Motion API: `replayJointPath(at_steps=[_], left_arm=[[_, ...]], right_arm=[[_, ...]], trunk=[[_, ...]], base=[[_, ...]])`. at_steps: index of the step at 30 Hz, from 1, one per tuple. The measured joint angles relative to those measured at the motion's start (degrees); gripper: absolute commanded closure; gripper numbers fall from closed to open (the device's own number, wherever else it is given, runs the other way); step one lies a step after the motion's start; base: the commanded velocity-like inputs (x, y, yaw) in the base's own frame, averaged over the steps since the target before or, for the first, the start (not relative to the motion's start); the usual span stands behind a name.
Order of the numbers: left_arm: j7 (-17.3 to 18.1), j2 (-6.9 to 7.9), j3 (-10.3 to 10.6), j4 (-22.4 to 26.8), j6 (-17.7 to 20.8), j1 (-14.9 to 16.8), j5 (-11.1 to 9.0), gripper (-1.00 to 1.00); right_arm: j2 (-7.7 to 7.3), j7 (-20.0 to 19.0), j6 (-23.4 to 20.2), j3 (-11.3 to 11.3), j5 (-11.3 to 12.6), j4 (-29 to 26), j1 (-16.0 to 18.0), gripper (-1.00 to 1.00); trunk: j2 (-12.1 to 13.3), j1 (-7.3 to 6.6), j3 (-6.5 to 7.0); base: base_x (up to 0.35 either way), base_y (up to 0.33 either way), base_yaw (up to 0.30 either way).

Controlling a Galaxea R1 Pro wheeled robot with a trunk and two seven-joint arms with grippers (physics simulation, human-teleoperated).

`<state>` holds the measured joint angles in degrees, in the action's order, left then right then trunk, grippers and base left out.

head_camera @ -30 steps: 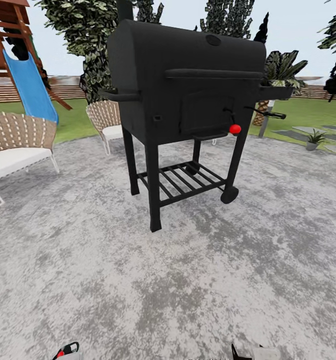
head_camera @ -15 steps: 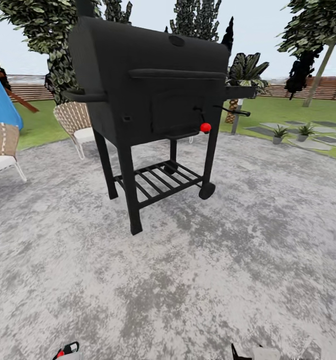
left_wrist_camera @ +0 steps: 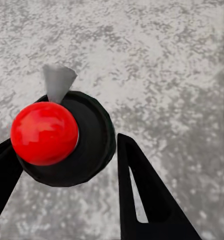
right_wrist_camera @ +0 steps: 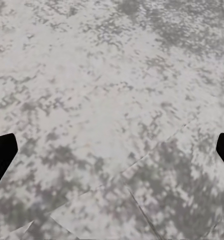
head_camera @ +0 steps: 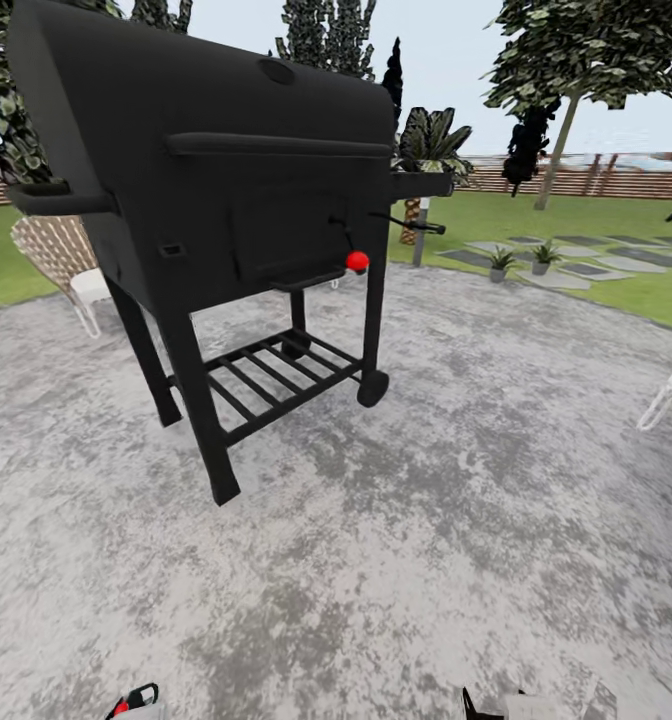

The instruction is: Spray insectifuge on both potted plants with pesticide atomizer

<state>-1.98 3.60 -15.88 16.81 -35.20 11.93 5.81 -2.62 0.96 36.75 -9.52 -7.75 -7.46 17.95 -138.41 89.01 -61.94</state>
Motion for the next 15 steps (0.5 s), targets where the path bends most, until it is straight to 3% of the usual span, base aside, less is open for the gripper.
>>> replayJointPath(at_steps=[9,15], left_arm=[[0.0,0.02,0.0,0.0,0.0,0.0,0.0,1.00],[0.0,0.02,0.0,0.0,0.0,0.0,0.0,1.00]], right_arm=[[0.04,0.0,0.0,0.0,0.0,0.0,0.0,-1.00],[0.05,0.0,0.0,0.0,0.0,0.0,0.0,-1.00]], trunk=[[0.0,0.00,0.00],[0.0,0.03,0.00]], base=[[0.332,-0.106,-0.300],[0.082,-0.015,-0.300]])
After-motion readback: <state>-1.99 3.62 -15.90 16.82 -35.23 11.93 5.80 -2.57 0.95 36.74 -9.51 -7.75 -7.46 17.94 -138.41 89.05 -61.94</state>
